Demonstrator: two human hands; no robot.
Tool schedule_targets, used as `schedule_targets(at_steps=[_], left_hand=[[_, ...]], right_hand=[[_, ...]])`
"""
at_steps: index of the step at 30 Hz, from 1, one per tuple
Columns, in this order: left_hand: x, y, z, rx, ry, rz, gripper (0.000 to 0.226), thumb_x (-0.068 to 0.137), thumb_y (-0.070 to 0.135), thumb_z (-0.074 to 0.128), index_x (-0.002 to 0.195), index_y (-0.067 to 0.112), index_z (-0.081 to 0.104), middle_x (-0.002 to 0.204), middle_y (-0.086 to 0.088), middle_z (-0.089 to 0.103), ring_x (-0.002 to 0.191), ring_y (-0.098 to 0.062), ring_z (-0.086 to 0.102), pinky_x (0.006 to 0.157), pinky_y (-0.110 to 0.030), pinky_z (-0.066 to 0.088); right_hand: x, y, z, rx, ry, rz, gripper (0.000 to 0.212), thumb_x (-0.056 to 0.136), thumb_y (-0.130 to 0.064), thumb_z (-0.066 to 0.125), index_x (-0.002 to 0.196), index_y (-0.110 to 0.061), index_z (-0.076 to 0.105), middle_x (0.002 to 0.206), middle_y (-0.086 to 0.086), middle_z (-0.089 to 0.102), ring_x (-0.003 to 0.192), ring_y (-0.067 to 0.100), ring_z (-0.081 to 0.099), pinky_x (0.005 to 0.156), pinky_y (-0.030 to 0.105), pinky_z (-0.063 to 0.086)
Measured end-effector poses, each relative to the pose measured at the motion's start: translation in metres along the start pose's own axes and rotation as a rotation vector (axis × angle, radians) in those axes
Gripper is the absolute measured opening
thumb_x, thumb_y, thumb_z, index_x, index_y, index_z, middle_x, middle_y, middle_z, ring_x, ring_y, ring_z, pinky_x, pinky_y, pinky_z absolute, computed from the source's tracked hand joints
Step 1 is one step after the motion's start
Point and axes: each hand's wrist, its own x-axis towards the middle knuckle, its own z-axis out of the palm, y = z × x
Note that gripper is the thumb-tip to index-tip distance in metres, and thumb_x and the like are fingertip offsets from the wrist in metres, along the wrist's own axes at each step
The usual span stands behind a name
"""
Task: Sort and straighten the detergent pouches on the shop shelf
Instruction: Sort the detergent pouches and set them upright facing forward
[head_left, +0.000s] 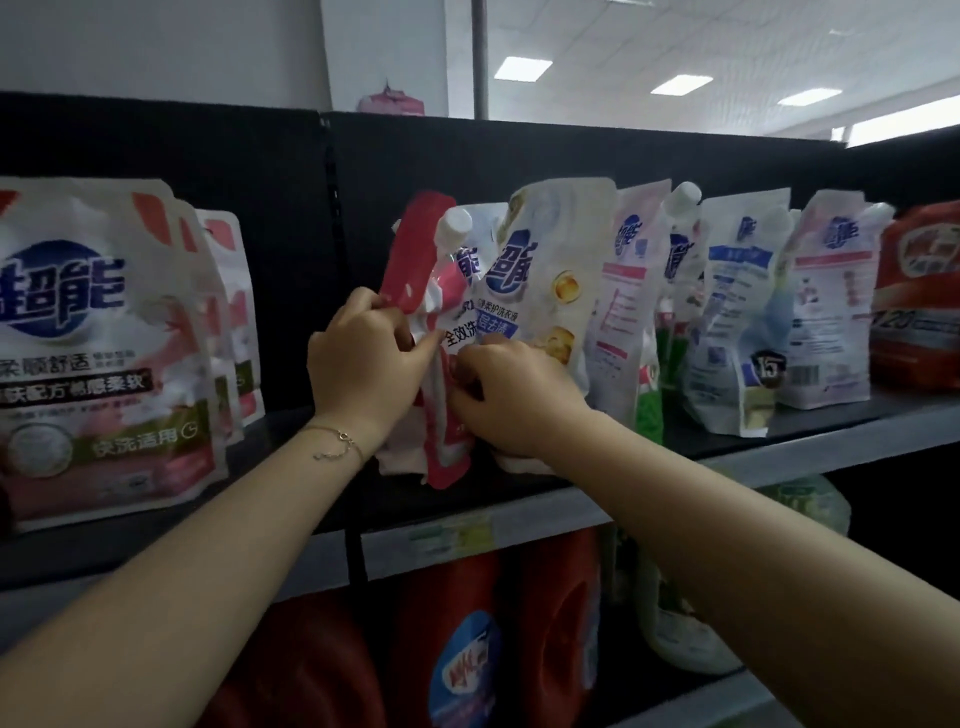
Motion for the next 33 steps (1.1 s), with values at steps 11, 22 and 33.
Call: schedule_targets(at_steps=[11, 22, 33], left_hand=[[-0.015, 0.013, 0.007, 0.064, 0.113, -0.082, 0.031, 0.087, 0.026, 0.068, 0.066, 0.012, 0.05, 0.112, -0.009, 0.046, 0.1, -0.027, 0.051, 0.079, -0.049, 0.049], [-0.021, -0.026, -0.03, -0.072, 0.249, -0.088, 0.028, 0.09, 0.013, 0.063, 0.067, 0.002, 0.05, 0.092, -0.011, 0.042, 0.072, -0.006, 0.032, 0.078, -0.01, 0.029], [0.002, -0.085, -0.038, -0.263, 0.265, -0.296, 0.042, 0.095, 0.013, 0.055, 0.061, 0.018, 0.031, 0.057, 0.003, 0.033, 0.053, -0.007, 0.029, 0.05, -0.014, 0.028]], right_hand=[[-0.012, 0.013, -0.004, 0.096, 0.01, -0.1, 0.022, 0.089, -0.027, 0.051, 0.07, -0.016, 0.048, 0.072, 0.0, 0.054, 0.061, 0.022, 0.054, 0.048, 0.025, 0.038], [0.012, -0.009, -0.002, 0.167, 0.011, -0.05, 0.015, 0.086, -0.025, 0.051, 0.085, -0.012, 0.056, 0.083, 0.004, 0.06, 0.071, 0.026, 0.056, 0.057, 0.031, 0.046], [0.039, -0.015, 0.019, 0.251, -0.086, 0.045, 0.014, 0.09, -0.027, 0.047, 0.092, -0.013, 0.047, 0.092, 0.006, 0.055, 0.079, 0.025, 0.056, 0.07, 0.044, 0.053]])
